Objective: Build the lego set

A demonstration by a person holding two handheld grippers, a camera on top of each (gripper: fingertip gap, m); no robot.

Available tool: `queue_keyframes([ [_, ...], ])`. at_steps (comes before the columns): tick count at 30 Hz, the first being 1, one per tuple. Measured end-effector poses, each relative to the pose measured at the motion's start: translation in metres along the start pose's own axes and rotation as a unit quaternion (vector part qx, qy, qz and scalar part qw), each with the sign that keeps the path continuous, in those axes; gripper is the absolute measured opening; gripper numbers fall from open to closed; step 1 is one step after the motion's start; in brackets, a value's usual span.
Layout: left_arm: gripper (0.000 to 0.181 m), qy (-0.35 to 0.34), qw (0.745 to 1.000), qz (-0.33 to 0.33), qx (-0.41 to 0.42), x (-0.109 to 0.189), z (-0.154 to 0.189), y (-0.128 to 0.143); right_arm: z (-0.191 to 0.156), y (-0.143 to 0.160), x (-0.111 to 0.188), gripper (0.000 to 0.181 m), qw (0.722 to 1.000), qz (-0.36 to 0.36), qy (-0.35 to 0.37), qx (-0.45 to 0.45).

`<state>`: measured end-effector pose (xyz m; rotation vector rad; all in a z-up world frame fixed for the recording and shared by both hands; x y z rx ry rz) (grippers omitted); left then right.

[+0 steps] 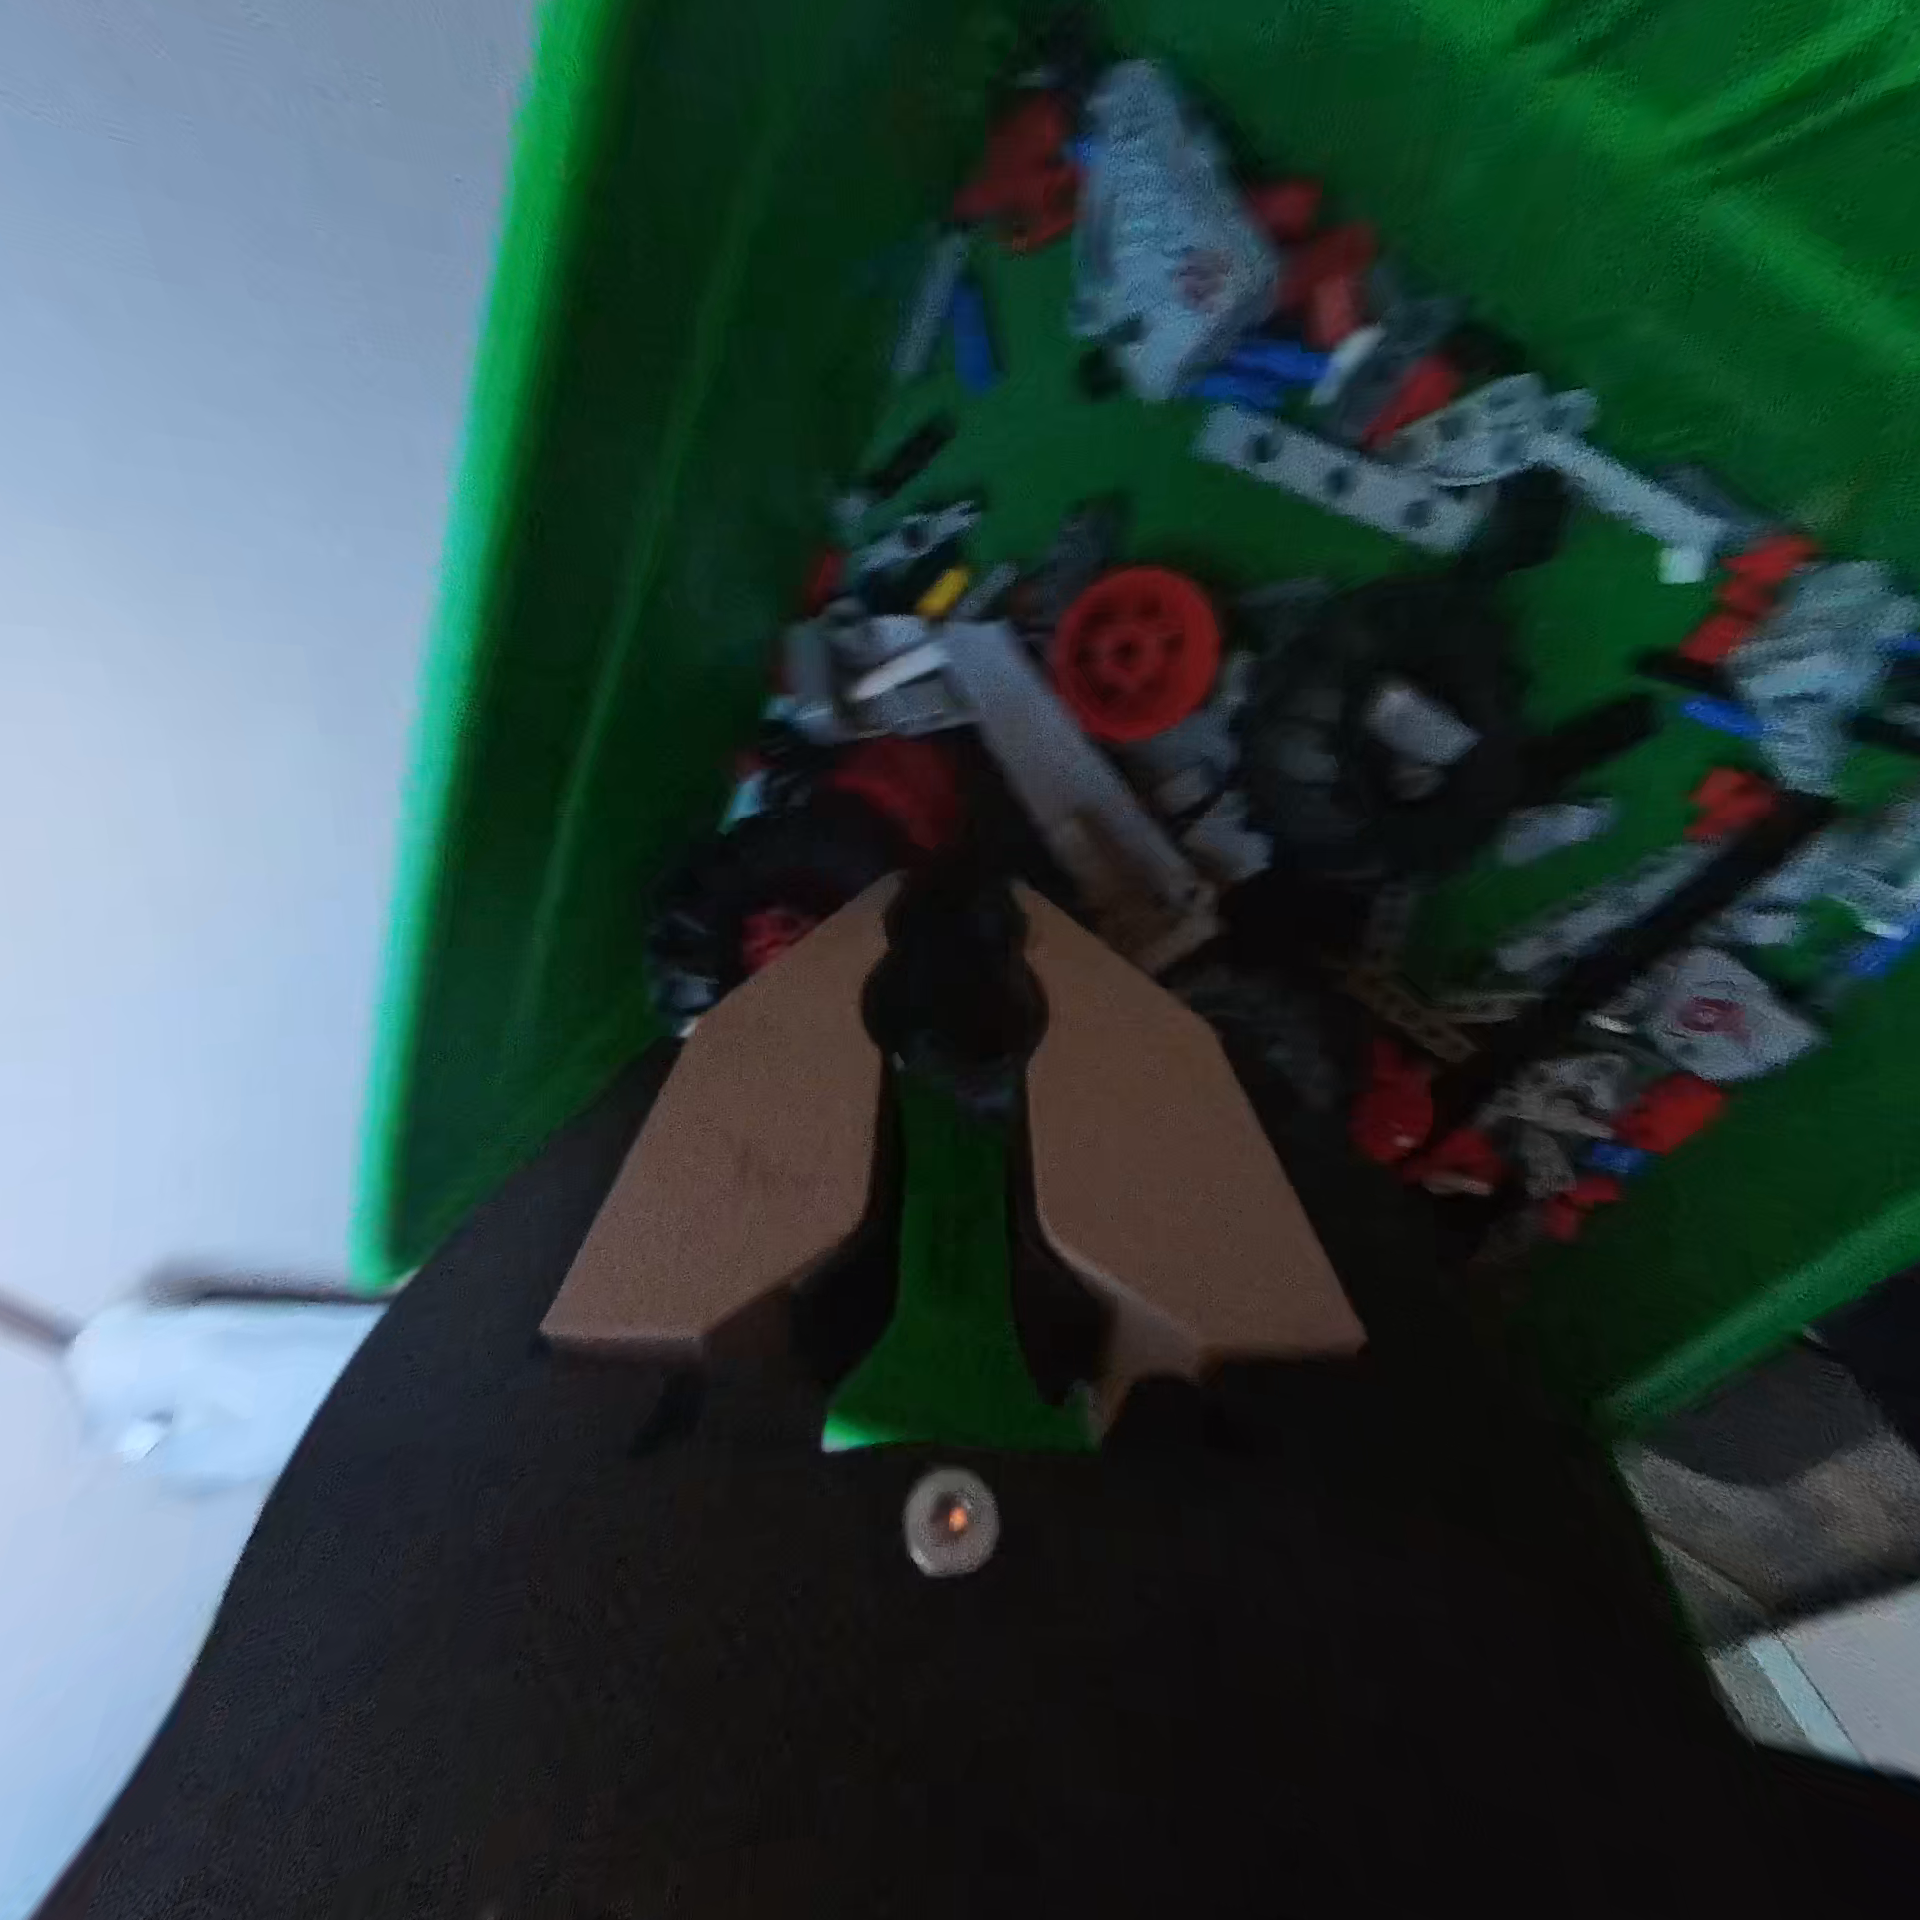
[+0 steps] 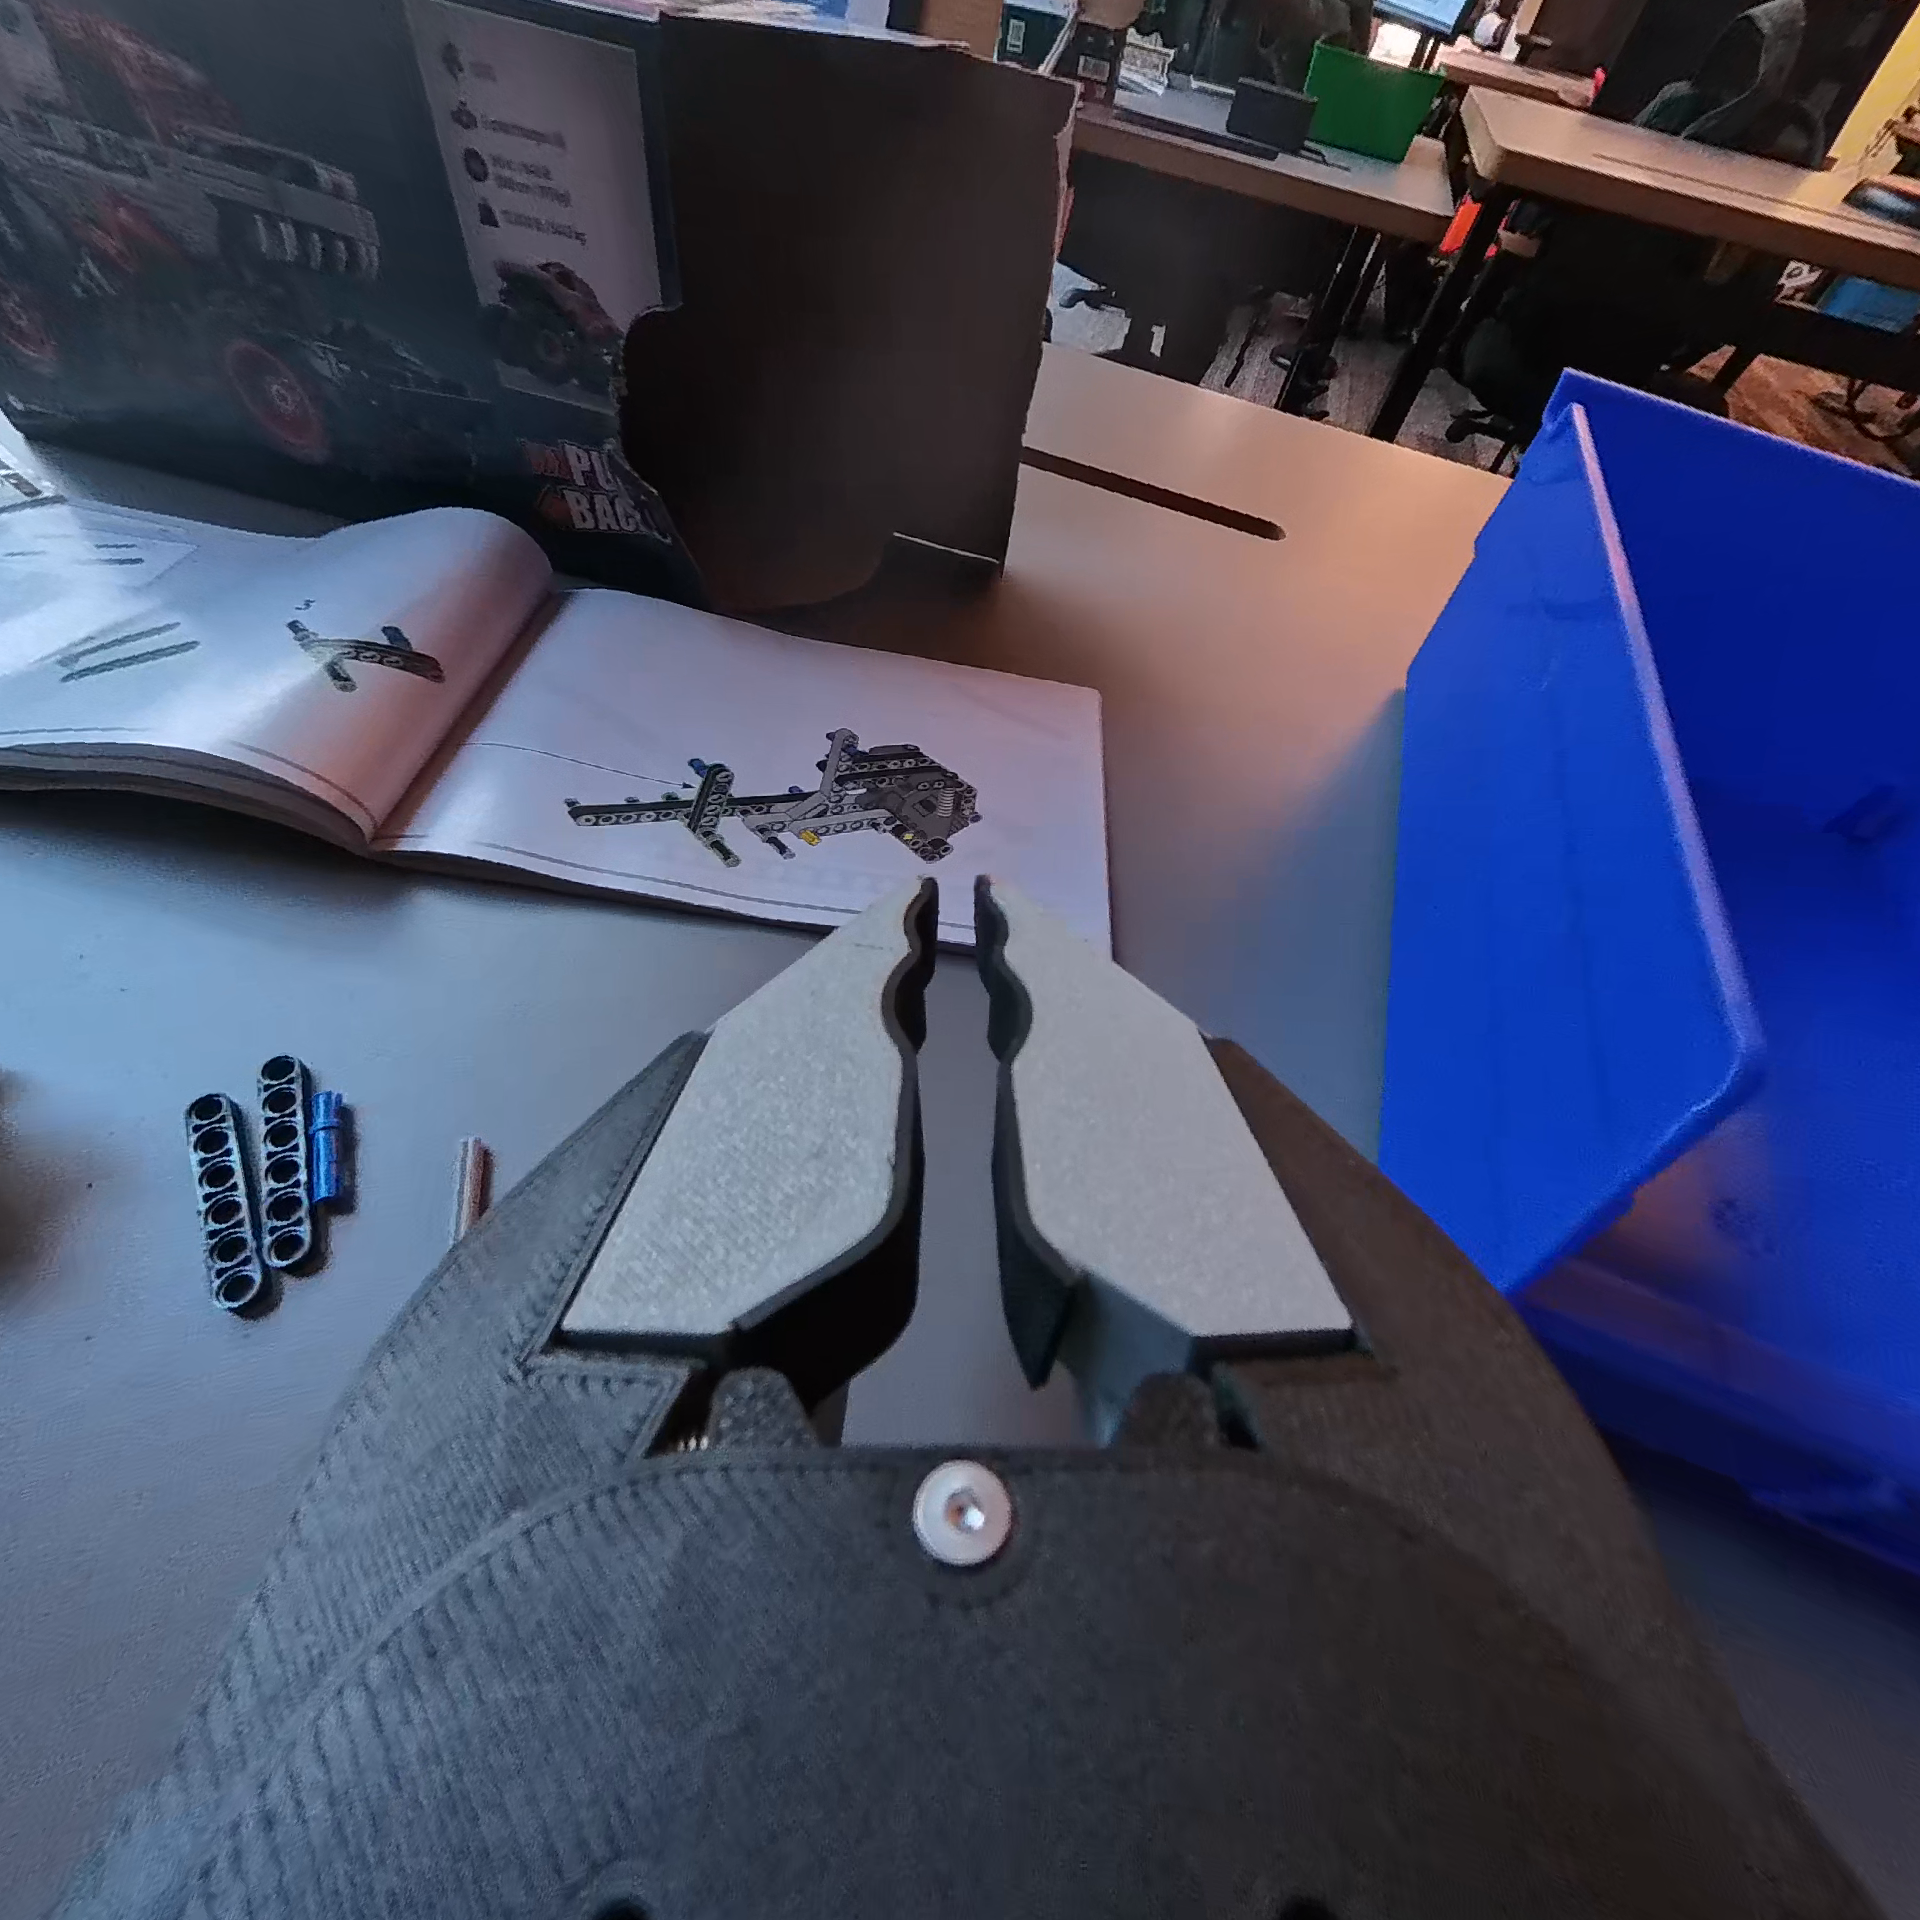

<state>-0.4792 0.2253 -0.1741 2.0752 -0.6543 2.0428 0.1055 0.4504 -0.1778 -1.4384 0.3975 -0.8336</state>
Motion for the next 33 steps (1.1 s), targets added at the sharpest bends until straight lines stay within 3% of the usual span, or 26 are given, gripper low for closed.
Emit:
queue_keyframes([
  [1, 0.015, 0.073, 0.997, 0.009, 0.0, -0.004, 0.019, -0.004, -0.001, 0.0, 0.0, 0.004, 1.0, 0.001, -0.002, 0.0],
  [2, 0.011, 0.11, 0.994, 0.008, 0.005, -0.009, 0.028, -0.007, -0.001, -0.001, 0.001, 0.003, 1.0, 0.003, -0.002, 0.0],
  [6, 0.021, 0.099, 0.994, 0.034, 0.026, -0.018, 0.025, -0.031, -0.002, -0.001, 0.002, 0.002, 1.0, 0.005, -0.006, 0.0],
  [11, 0.021, -0.049, 0.996, 0.058, -0.038, -0.017, -0.009, -0.05, -0.005, -0.001, 0.002, 0.002, 1.0, 0.005, -0.011, 0.005],
  [14, 0.001, -0.086, 0.994, 0.027, -0.06, -0.023, -0.018, -0.048, -0.006, -0.001, 0.001, 0.001, 1.0, 0.003, -0.013, 0.011],
  [16, 0.024, -0.056, 0.996, 0.036, -0.06, -0.026, -0.006, -0.051, -0.007, -0.001, 0.001, 0.0, 1.0, 0.003, -0.013, 0.014],
  [19, 0.02, -0.006, 0.996, 0.065, -0.055, -0.024, 0.013, -0.06, -0.007, -0.001, 0.001, 0.0, 1.0, 0.001, -0.014, 0.015],
  [22, 0.021, -0.037, 0.991, 0.125, -0.039, 0.002, 0.011, -0.069, -0.007, -0.001, 0.002, 0.0, 1.0, 0.002, -0.013, 0.015],
  [26, 0.025, -0.086, 0.965, 0.247, -0.024, 0.052, 0.014, -0.073, -0.007, -0.003, 0.003, 0.0, 1.0, 0.009, -0.011, 0.016],
  [31, 0.033, -0.113, 0.95, 0.292, -0.002, 0.08, 0.013, -0.063, -0.006, -0.003, 0.001, 0.001, 1.0, 0.008, -0.01, 0.015],
  [33, 0.034, -0.103, 0.955, 0.278, -0.002, 0.079, 0.013, -0.057, -0.006, -0.003, 0.001, 0.001, 1.0, 0.006, -0.008, 0.017],
])
Point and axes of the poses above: each gripper's, where its closed fingertips meet, x back along the fingers, y out of its underside, z = x × y across the jaws, the point moved 3 cm from there along x, back along the fingers, and after that the axes turned 7 degrees about z, right-handed, at the moved point
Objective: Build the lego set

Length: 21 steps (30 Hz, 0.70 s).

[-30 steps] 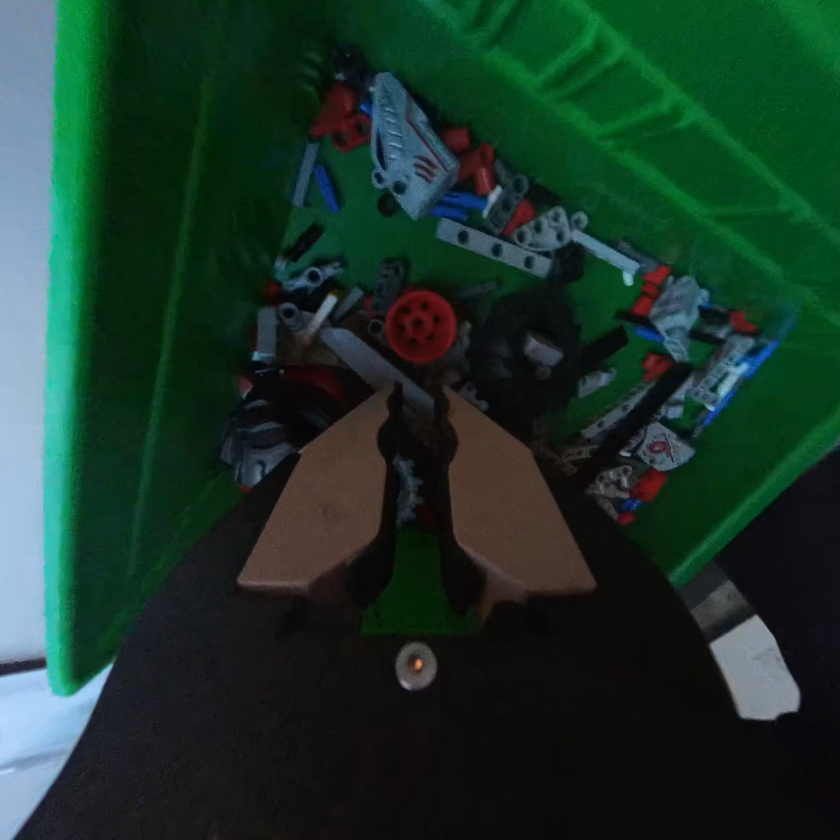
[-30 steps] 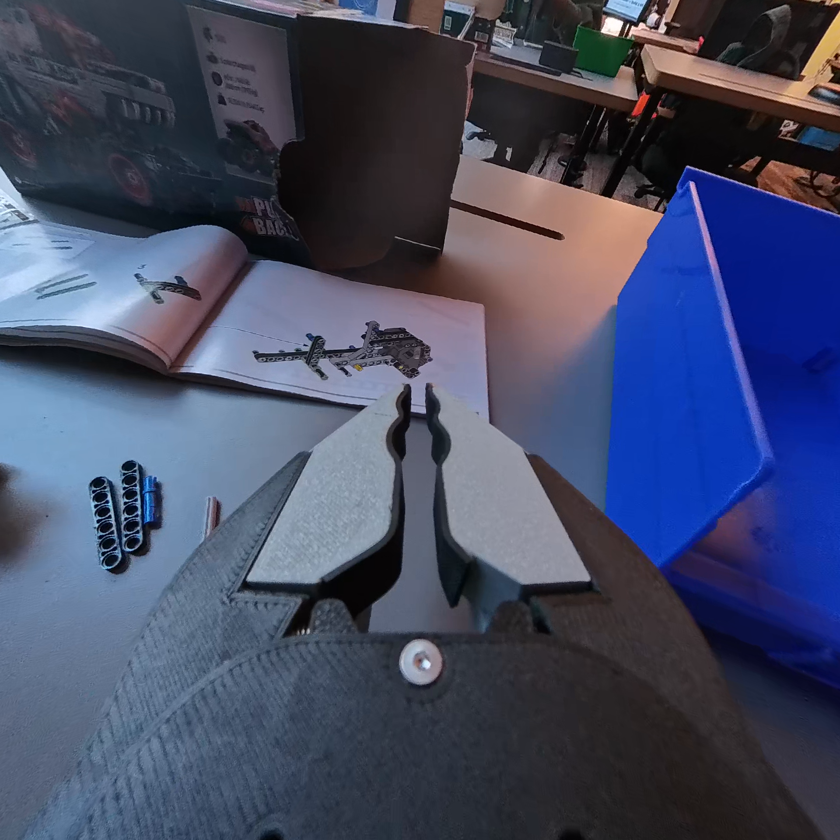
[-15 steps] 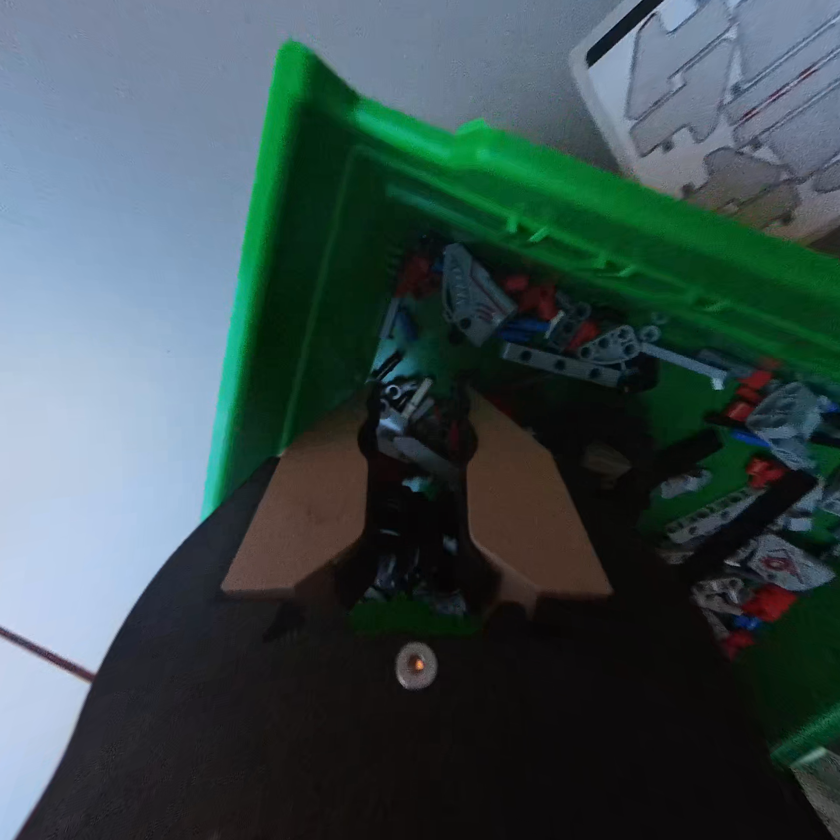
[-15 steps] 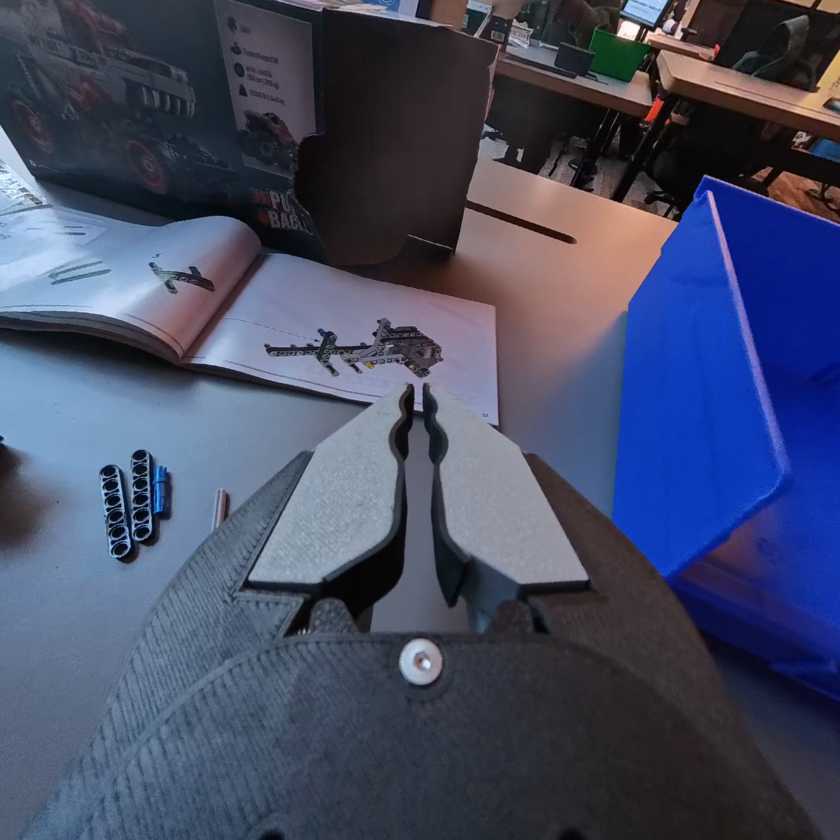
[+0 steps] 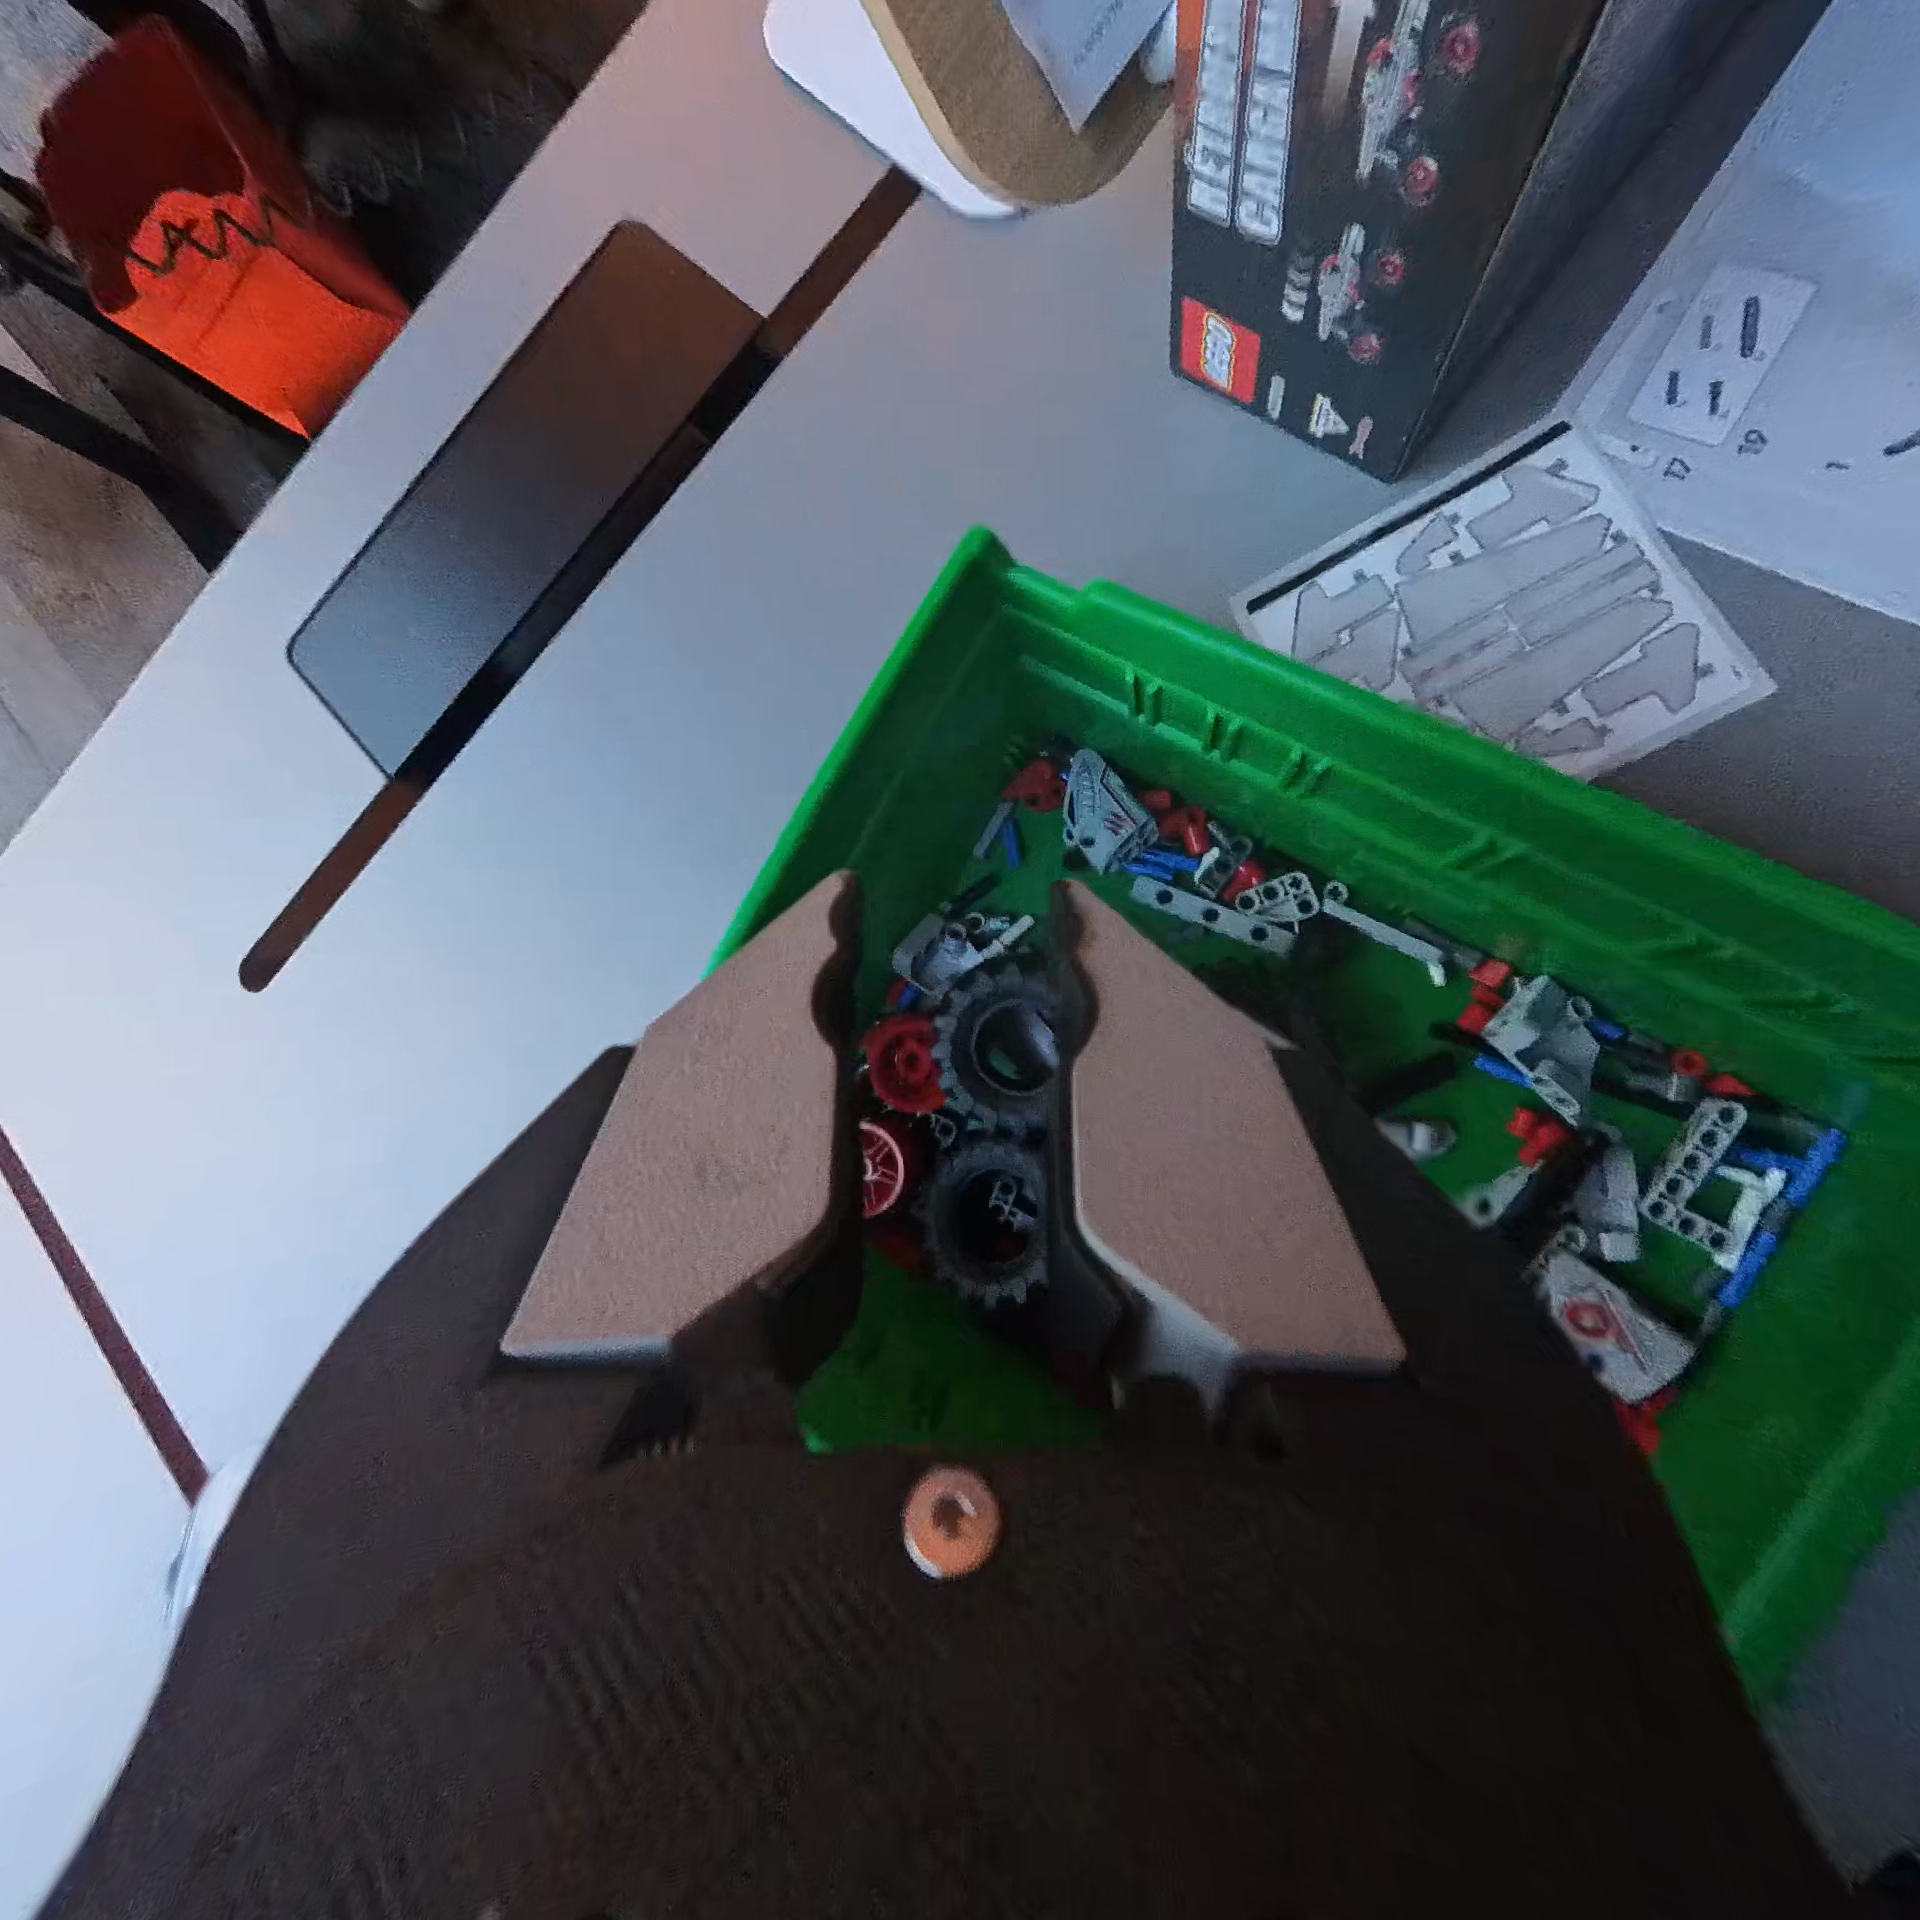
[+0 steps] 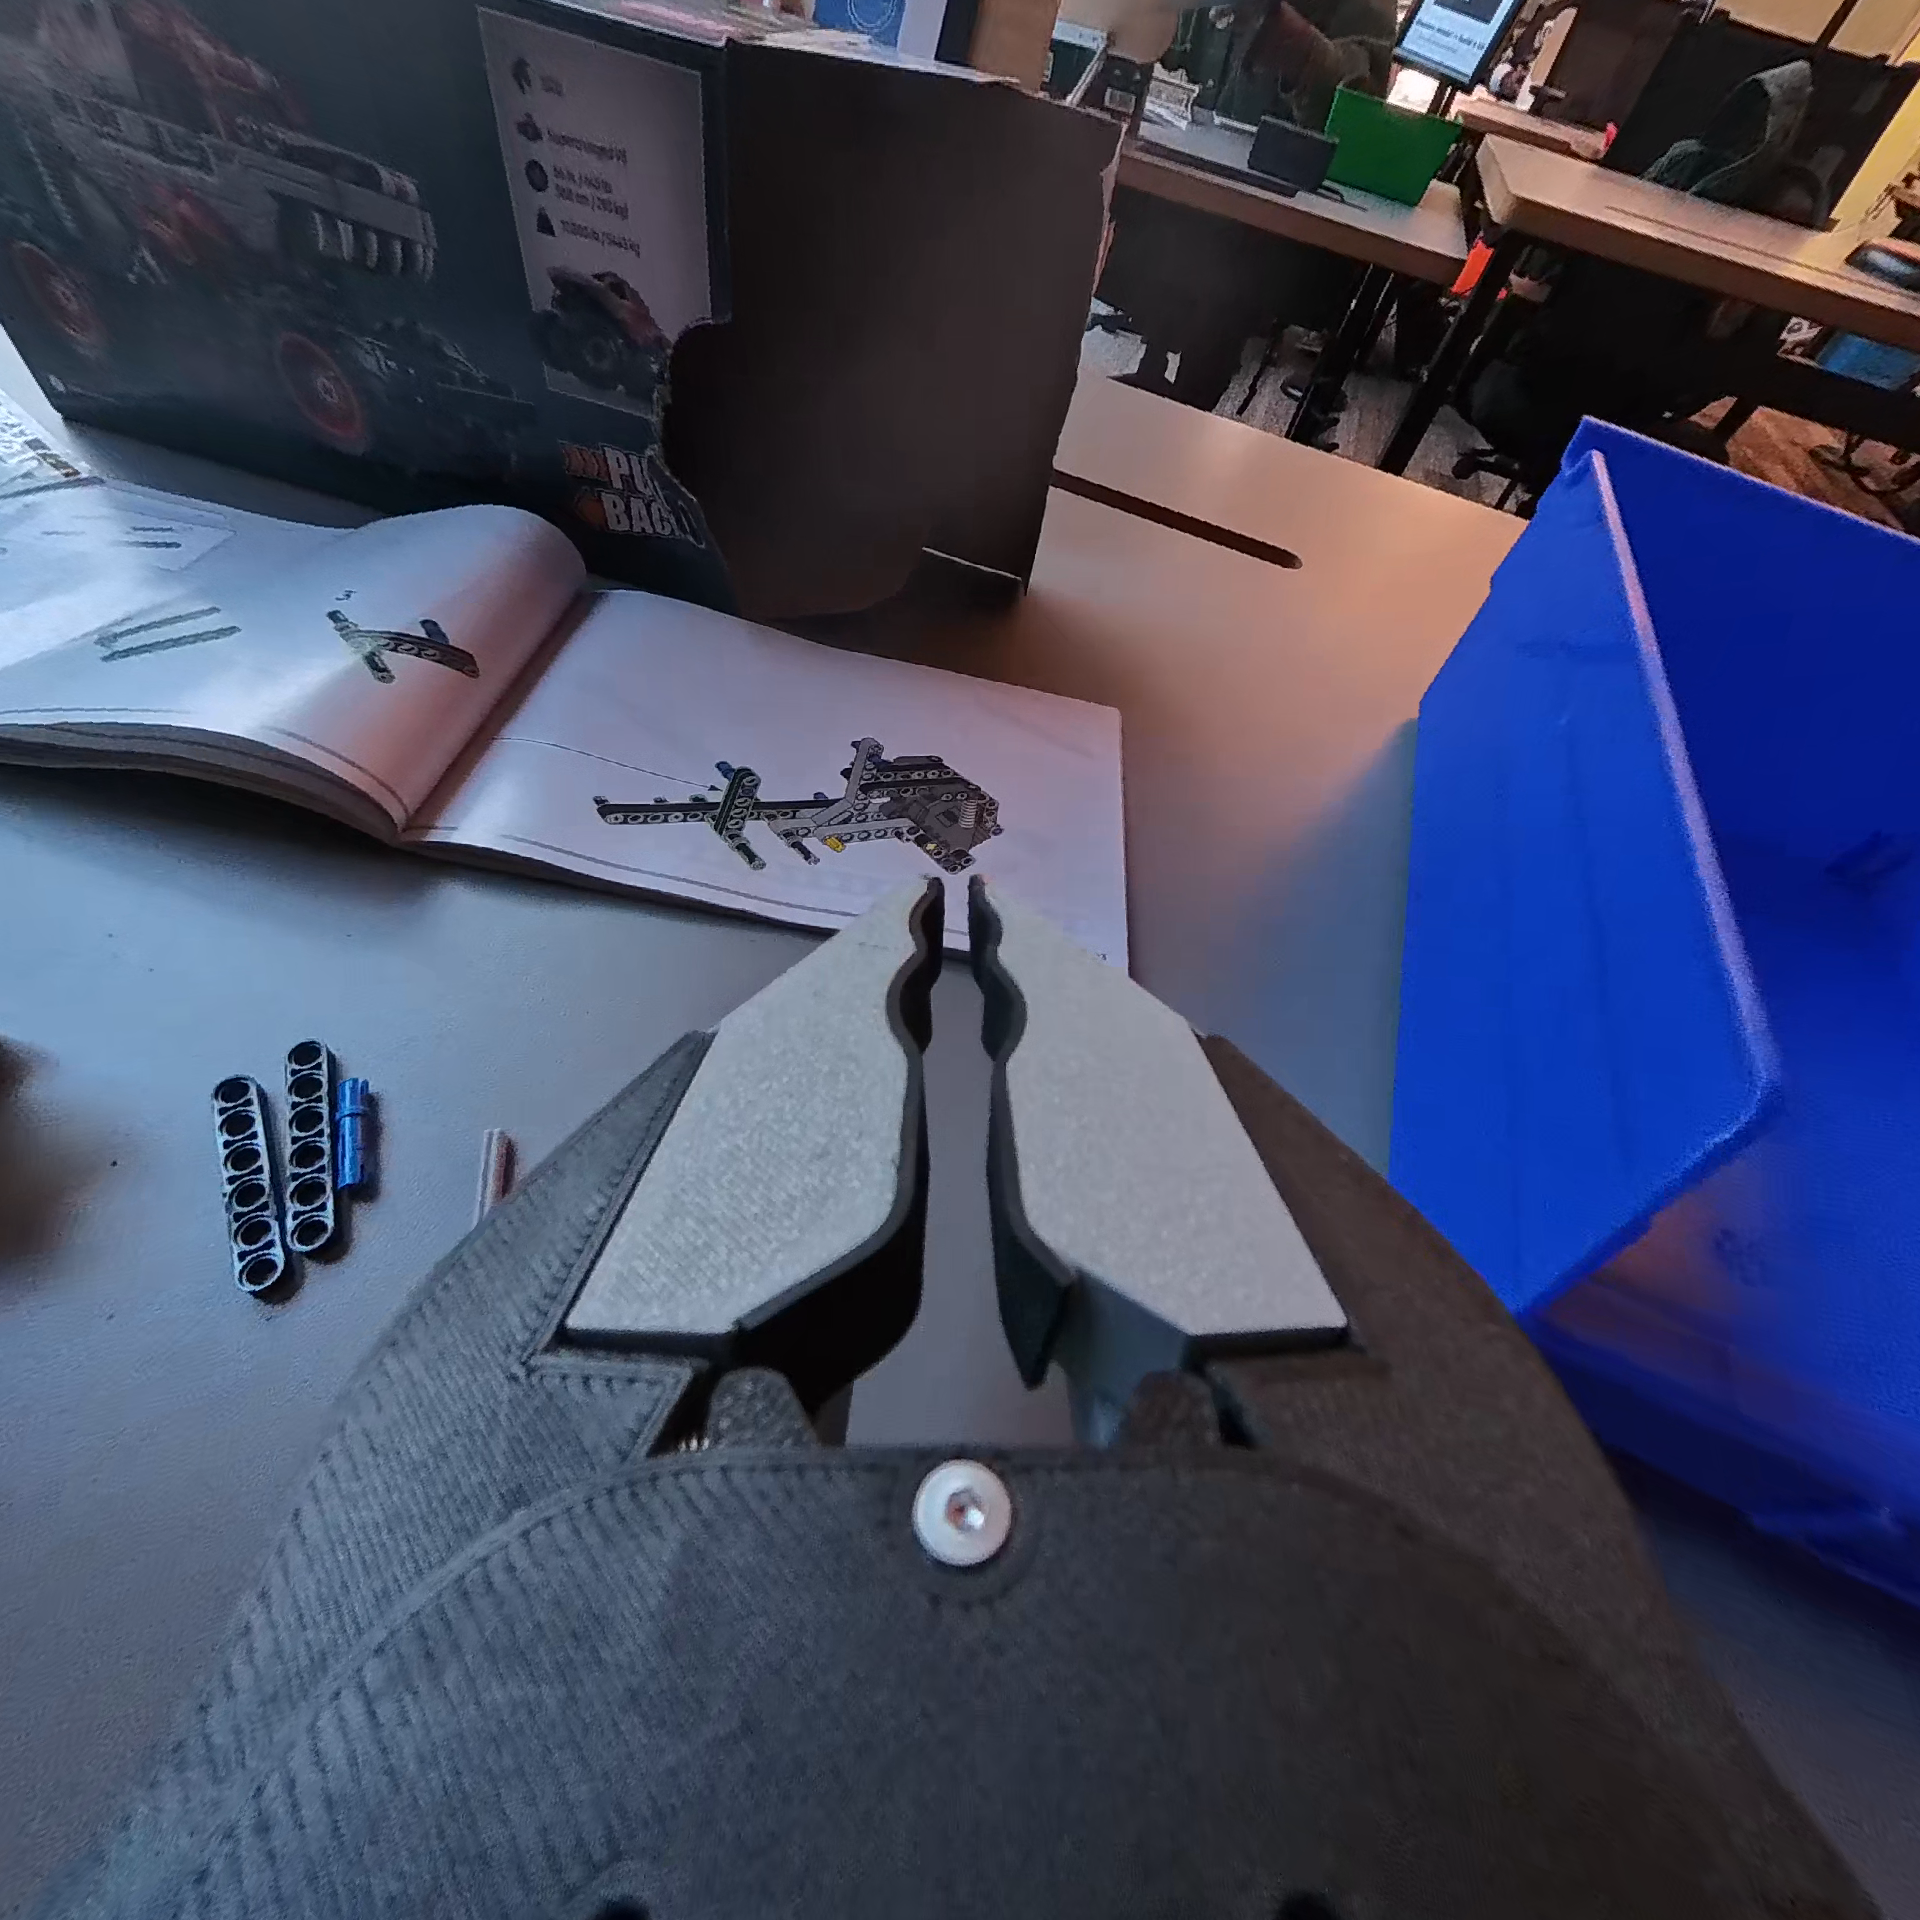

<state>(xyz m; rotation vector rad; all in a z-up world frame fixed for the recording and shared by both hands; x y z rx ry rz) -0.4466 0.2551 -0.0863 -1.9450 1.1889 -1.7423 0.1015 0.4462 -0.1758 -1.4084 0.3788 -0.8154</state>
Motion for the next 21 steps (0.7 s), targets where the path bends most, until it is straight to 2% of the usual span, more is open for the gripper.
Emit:
queue_keyframes([
  [5, 0.045, 0.041, 0.987, -0.155, -0.019, -0.007, -0.007, 0.056, 0.003, 0.001, -0.001, 0.001, 1.0, -0.005, 0.006, -0.001],
  [7, 0.052, 0.111, 0.975, -0.19, -0.013, -0.009, 0.003, 0.073, 0.004, 0.002, -0.001, 0.001, 1.0, -0.007, 0.011, -0.001],
  [9, 0.054, 0.176, 0.966, -0.191, 0.004, -0.015, 0.016, 0.078, 0.006, 0.003, -0.002, 0.001, 1.0, -0.01, 0.015, -0.007],
  [11, 0.06, 0.265, 0.942, -0.204, 0.012, -0.015, 0.037, 0.084, 0.008, 0.004, -0.003, 0.001, 1.0, -0.014, 0.018, -0.011],
  [12, 0.062, 0.283, 0.936, -0.211, 0.008, -0.017, 0.042, 0.087, 0.008, 0.004, -0.003, 0.001, 1.0, -0.015, 0.019, -0.012],
  [13, 0.041, 0.279, 0.941, -0.193, 0.0, -0.021, 0.041, 0.084, 0.009, 0.005, -0.003, 0.001, 1.0, -0.017, 0.021, -0.012],
  [16, 0.036, 0.294, 0.933, -0.208, -0.011, -0.03, 0.049, 0.086, 0.009, 0.005, -0.004, 0.001, 0.999, -0.02, 0.027, -0.006],
  [17, 0.035, 0.293, 0.926, -0.237, -0.016, -0.035, 0.052, 0.095, 0.009, 0.006, -0.004, 0.001, 0.999, -0.021, 0.029, -0.003],
  [18, 0.041, 0.277, 0.917, -0.286, -0.025, -0.041, 0.051, 0.107, 0.009, 0.006, -0.004, 0.001, 0.999, -0.023, 0.03, -0.001],
  [20, 0.03, 0.271, 0.927, -0.258, -0.027, -0.049, 0.054, 0.091, 0.008, 0.006, -0.005, 0.001, 0.999, -0.026, 0.033, 0.004],
  [21, 0.018, 0.275, 0.931, -0.238, -0.032, -0.047, 0.055, 0.083, 0.008, 0.007, -0.005, 0.001, 0.999, -0.027, 0.034, 0.008],
])
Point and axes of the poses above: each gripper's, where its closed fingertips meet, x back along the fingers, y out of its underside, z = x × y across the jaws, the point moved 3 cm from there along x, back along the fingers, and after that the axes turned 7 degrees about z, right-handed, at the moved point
